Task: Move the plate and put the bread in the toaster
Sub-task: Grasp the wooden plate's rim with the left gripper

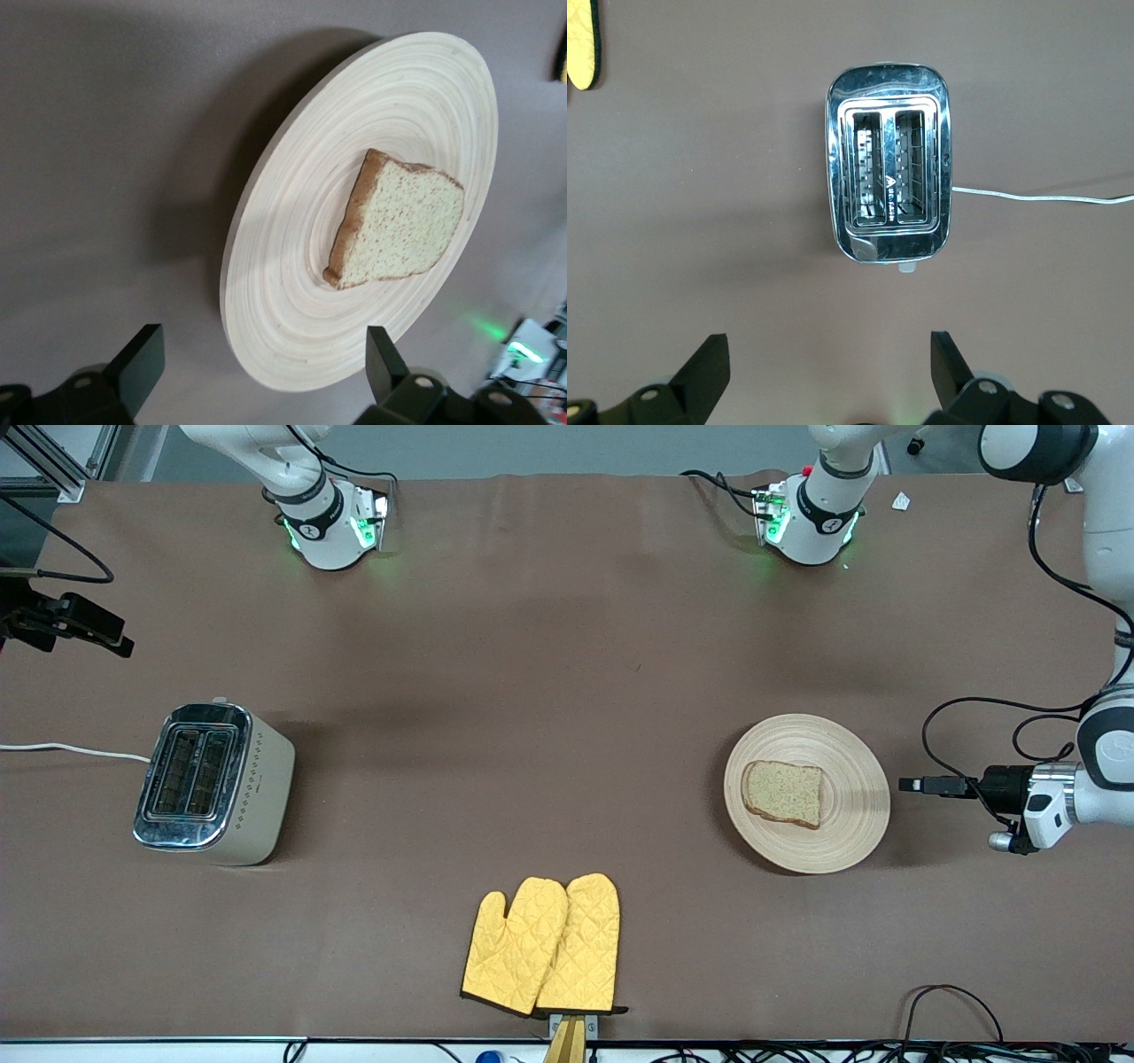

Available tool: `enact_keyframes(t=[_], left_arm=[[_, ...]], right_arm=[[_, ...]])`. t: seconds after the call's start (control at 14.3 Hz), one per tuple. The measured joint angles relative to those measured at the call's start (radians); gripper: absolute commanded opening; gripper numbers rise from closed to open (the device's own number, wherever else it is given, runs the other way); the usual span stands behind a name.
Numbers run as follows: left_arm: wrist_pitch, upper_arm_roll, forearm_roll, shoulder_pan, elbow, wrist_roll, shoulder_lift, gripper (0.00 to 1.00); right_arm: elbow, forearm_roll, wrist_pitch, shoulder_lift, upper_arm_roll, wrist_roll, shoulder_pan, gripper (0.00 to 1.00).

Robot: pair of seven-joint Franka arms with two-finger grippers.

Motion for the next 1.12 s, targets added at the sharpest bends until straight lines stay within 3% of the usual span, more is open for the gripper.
enact_keyframes(t=[0.35,0.63,1.12], left_arm=[[0.003,-0.002,-0.086,0.011,0.003,0.056,0.06,1.0],[0.018,-0.009,-0.115,0.008,0.003,0.114,0.095,0.9],[0.041,-0.012,-0.12,0.004,0.005,0.238,0.115,0.33]], right_arm=[[0.0,0.0,-0.001,0.0,0.0,0.0,0.0,1.0],[0.0,0.0,-0.001,0.0,0.0,0.0,0.0,1.0],[0.0,0.0,-0.001,0.0,0.0,0.0,0.0,1.0]])
